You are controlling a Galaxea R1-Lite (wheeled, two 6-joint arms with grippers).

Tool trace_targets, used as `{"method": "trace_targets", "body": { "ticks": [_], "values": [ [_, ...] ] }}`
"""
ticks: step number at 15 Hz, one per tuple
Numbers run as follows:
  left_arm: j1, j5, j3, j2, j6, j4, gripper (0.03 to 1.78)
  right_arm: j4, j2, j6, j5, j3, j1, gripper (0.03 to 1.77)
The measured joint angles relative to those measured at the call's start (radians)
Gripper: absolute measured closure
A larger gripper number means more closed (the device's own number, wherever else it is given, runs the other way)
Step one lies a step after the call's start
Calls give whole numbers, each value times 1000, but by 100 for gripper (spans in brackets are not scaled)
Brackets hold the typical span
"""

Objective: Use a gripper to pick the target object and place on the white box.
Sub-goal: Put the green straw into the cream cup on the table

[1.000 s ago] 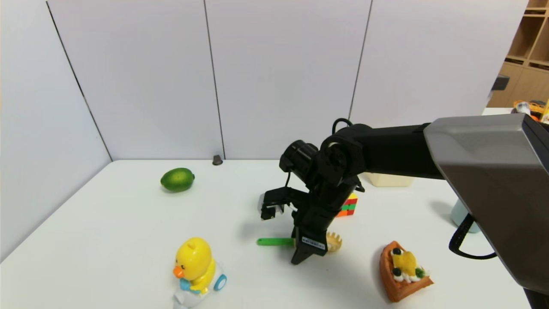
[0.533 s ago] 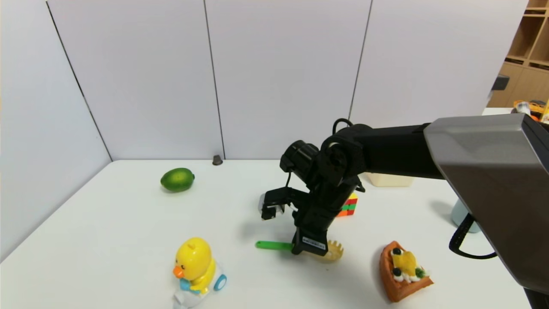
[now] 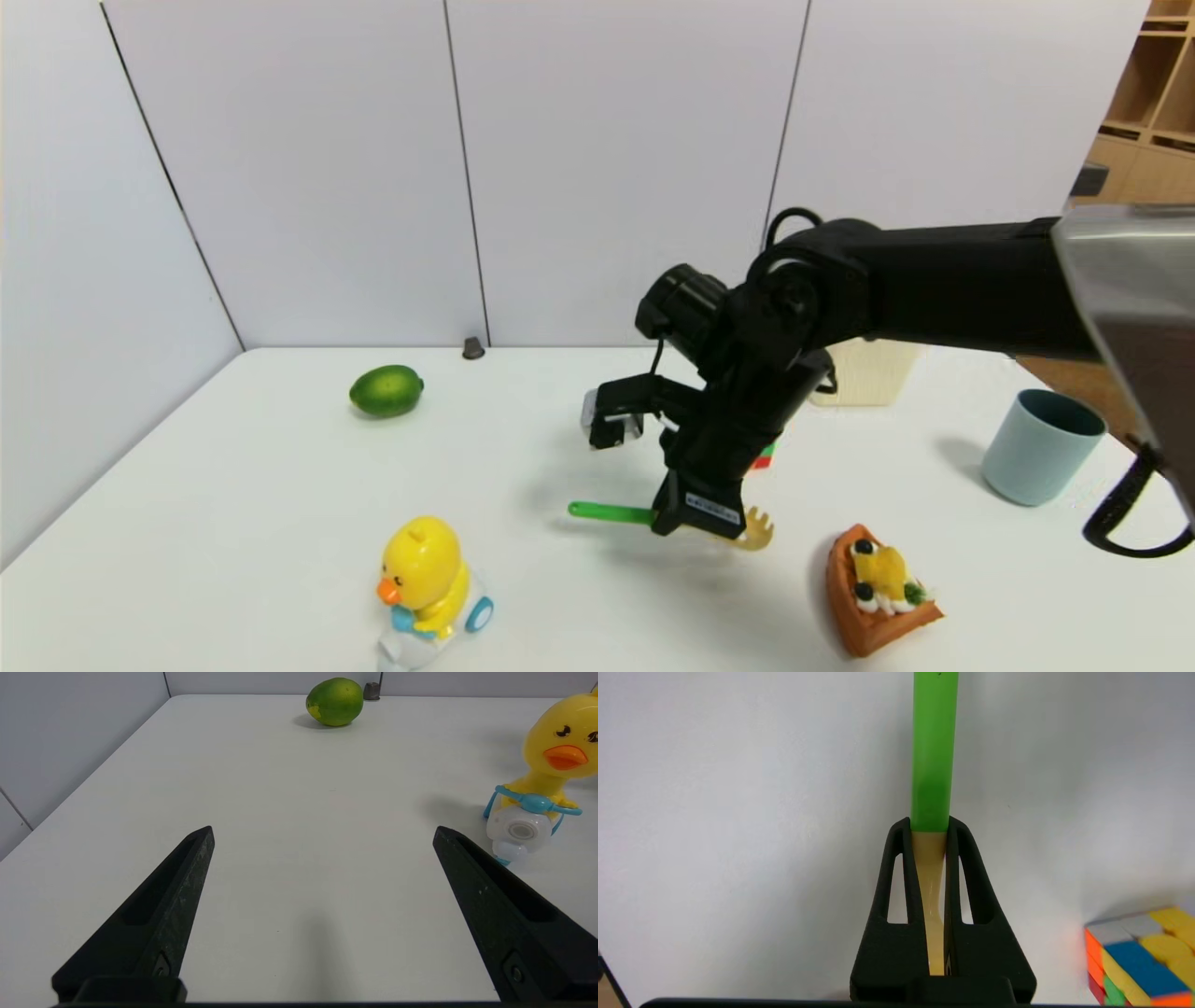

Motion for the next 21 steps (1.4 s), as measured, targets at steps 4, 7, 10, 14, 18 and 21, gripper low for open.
{"method": "trace_targets", "body": {
  "ticks": [4,7,10,14,18,21],
  "values": [
    [0,0,0,0,0,0,12,-4,-114,-3,16,-20,-100,165],
    [0,0,0,0,0,0,12,-10,-169,-7,61,-65,-221,165],
    [0,0,0,0,0,0,12,-110,-191,-6,128,-86,-354,165],
    [0,0,0,0,0,0,12,-375,-182,3,187,-91,-506,165],
    [0,0,0,0,0,0,12,-617,-128,19,188,-90,-609,165],
    [0,0,0,0,0,0,12,-740,-80,69,188,-90,-638,165]
  ]
}}
